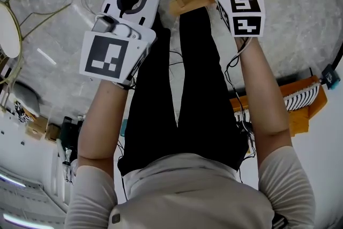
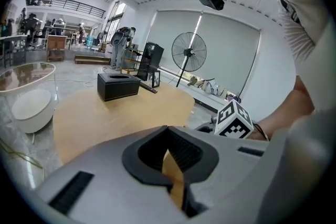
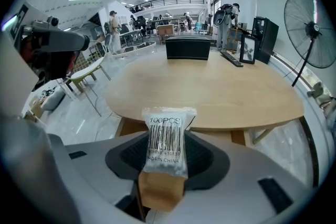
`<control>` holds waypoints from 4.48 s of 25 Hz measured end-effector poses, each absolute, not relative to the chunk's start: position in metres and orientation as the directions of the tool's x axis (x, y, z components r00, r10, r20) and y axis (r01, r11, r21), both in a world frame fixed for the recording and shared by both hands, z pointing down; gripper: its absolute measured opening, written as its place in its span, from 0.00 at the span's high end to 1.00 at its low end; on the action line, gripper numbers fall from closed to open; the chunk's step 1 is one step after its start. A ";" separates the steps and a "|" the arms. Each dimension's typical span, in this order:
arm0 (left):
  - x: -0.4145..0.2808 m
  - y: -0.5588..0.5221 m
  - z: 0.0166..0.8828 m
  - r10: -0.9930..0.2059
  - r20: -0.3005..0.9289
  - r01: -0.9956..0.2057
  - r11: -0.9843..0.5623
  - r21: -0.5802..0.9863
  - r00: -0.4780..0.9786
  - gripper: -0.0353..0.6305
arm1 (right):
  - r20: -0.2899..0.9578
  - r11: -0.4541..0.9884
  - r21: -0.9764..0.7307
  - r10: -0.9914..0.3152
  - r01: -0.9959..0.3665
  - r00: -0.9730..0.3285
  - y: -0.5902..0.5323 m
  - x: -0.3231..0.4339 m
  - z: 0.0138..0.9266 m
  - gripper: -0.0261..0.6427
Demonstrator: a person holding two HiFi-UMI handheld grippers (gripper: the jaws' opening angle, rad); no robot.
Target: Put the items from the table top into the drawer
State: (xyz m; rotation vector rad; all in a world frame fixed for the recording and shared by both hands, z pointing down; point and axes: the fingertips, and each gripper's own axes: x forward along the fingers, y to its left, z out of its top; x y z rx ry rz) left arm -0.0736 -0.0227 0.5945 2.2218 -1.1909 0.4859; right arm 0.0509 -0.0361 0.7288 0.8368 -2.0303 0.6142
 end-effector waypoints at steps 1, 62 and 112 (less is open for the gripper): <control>-0.071 -0.021 0.596 -0.631 0.559 -0.842 -0.442 0.311 0.538 0.93 | 0.842 0.654 -0.120 -0.331 -0.747 -0.426 -0.031 0.055 0.731 0.66; -0.112 0.029 0.230 -0.745 0.339 -0.816 -0.552 0.169 0.574 0.93 | 0.569 0.631 -0.008 -0.635 -0.776 -0.522 0.003 0.032 0.310 0.86; 0.129 0.045 0.034 -0.777 0.127 -0.786 -0.618 0.035 0.617 0.93 | 0.261 0.643 0.065 -0.749 -0.763 -0.609 0.042 0.291 0.055 0.92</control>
